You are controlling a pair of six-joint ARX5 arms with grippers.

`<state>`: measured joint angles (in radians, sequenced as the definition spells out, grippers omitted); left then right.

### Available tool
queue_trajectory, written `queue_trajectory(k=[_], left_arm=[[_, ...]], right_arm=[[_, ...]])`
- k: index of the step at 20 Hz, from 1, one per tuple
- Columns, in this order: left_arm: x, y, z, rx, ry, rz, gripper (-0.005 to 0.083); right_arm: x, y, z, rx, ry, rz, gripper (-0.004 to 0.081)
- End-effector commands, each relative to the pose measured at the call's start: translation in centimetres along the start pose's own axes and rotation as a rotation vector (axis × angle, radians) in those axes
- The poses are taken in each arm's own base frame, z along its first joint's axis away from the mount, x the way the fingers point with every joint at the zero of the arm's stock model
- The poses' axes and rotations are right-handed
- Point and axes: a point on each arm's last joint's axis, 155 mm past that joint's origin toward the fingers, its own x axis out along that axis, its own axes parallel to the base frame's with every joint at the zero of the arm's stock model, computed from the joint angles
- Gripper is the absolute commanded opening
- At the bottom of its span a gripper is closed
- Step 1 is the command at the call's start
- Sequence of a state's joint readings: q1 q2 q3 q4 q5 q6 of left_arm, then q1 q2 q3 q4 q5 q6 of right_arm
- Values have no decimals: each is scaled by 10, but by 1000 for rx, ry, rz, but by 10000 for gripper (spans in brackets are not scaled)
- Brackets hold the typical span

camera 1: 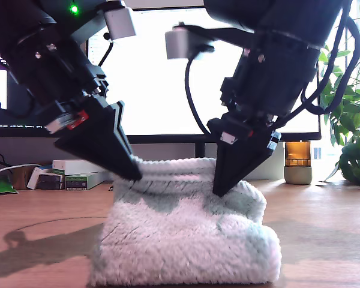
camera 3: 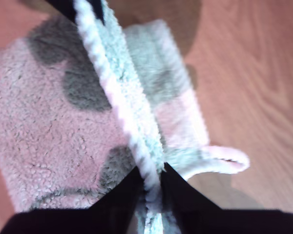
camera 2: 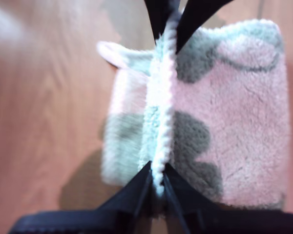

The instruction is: Fold the tea towel to a neat square and place it to the right

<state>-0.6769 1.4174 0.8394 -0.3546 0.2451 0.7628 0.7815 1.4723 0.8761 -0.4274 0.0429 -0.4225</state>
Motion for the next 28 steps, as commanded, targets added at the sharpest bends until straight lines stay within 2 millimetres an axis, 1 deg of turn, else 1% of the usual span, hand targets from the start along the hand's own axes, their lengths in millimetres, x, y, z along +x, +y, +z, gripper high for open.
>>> queue_trajectory(k=[1, 3, 6, 9, 12, 13, 14, 15, 16, 17, 18, 19, 21, 22, 25, 28], left_arm=[[9, 1, -26, -37, 57, -6, -24], [13, 4, -31, -50, 67, -5, -24], [24, -1, -41, -65, 93, -34, -24], [31, 4, -42, -62, 91, -19, -24], [31, 12, -41, -62, 81, 8, -23], [31, 14, -41, -63, 78, 13, -12], [31, 14, -41, -64, 78, 15, 31], [31, 14, -40, -64, 77, 15, 99], [31, 14, -40, -64, 74, 13, 183], [31, 14, -40, -64, 73, 12, 252], [31, 14, -40, -64, 72, 13, 301], [31, 15, -39, -64, 71, 14, 330], [31, 17, -37, -61, 64, 26, 347], [30, 20, -37, -65, 63, 33, 347], [29, 25, -40, -74, 63, 47, 346], [26, 31, -41, -84, 67, 67, 346]], right_arm=[[5, -8, -12, 13, 35, -16, -13], [6, -11, -10, 14, 23, -24, -13], [11, -9, -10, 12, 27, -14, -13], [21, -8, -12, 5, 40, -9, -13], [34, -8, -13, 7, 44, -9, -2], [37, -8, -15, 7, 55, -11, 31], [40, -8, -18, 6, 65, -11, 91], [41, -8, -19, 6, 70, -10, 166], [41, -8, -19, 6, 69, -13, 224], [41, -9, -18, 6, 67, -18, 251], [41, -12, -19, 6, 71, -34, 267], [41, -14, -19, 5, 75, -45, 300], [41, -17, -18, 6, 70, -60, 372], [40, -18, -18, 6, 70, -62, 386], [36, -19, -13, 3, 54, -69, 388], [21, -23, 2, -1, 22, -79, 389]])
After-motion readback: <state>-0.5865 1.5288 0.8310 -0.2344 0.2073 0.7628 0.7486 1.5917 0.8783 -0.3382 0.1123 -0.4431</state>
